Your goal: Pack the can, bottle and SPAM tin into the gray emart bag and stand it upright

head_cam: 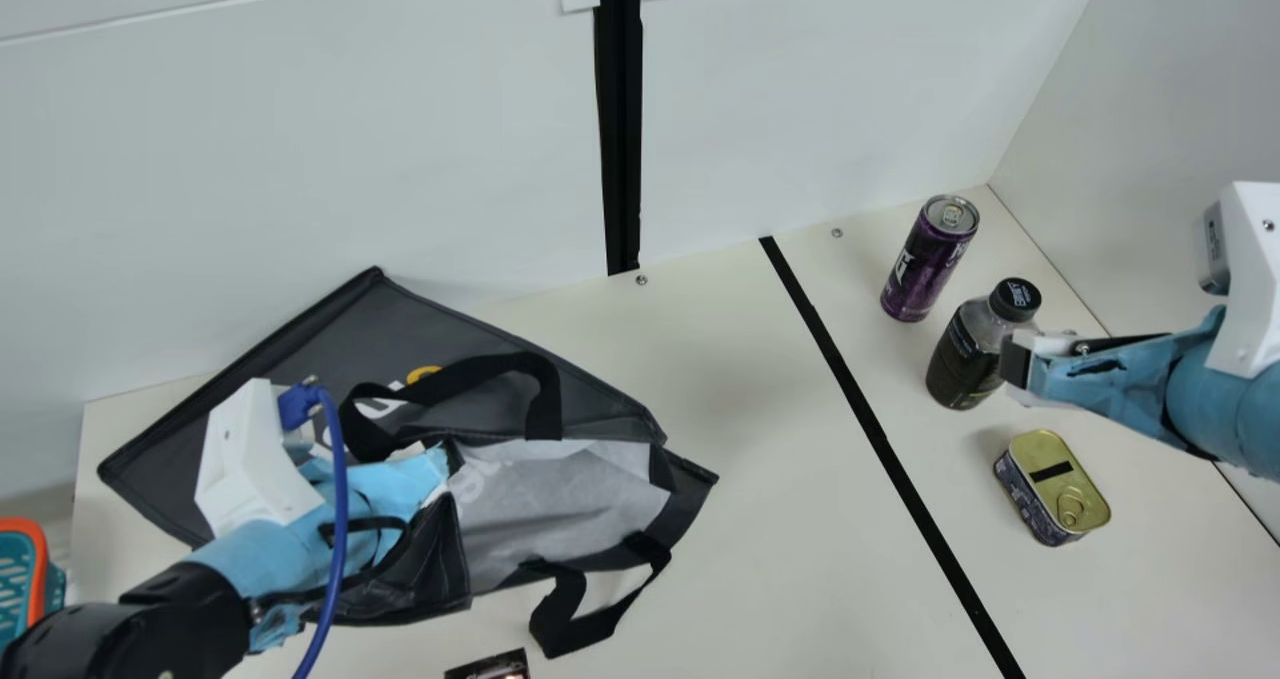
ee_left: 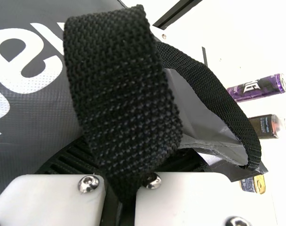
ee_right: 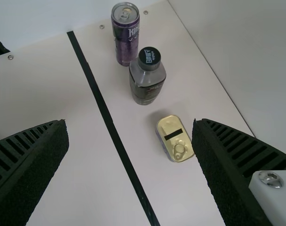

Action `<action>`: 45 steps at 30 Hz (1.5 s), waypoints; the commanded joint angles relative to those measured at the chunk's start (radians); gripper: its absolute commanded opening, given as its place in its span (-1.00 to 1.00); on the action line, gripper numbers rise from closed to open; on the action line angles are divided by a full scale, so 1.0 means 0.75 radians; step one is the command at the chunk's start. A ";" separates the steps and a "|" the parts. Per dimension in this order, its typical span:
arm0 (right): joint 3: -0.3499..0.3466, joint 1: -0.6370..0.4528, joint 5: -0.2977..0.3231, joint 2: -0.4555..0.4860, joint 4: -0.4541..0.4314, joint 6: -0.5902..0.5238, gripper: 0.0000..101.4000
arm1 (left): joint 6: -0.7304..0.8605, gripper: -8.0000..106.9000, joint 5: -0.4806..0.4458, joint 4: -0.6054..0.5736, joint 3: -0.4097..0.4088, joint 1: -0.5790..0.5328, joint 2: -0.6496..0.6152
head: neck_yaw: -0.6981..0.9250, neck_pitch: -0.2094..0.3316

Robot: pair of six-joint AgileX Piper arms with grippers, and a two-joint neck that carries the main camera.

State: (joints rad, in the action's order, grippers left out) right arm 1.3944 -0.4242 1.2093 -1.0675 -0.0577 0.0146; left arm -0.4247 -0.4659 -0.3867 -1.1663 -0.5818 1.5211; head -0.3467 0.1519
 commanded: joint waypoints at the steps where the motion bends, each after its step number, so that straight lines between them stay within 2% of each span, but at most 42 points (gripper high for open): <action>1: 0.006 -0.008 -0.004 -0.009 0.003 -0.010 0.87 | 0.000 -1.00 0.000 0.000 0.000 0.000 0.000 | -0.003 0.030; 22: 0.177 -0.022 -0.039 -0.201 0.024 -0.065 0.87 | 0.000 -1.00 0.000 0.000 0.000 0.000 0.000 | -0.003 0.030; 45: 0.390 -0.009 -0.082 -0.511 0.069 -0.112 0.87 | 0.000 -1.00 0.000 0.000 0.000 0.000 0.000 | -0.003 0.030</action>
State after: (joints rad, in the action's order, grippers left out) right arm 1.6802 -0.4303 1.1485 -1.4356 -0.0102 -0.0670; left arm -0.4247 -0.4659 -0.3867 -1.1663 -0.5818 1.5211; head -0.3467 0.1519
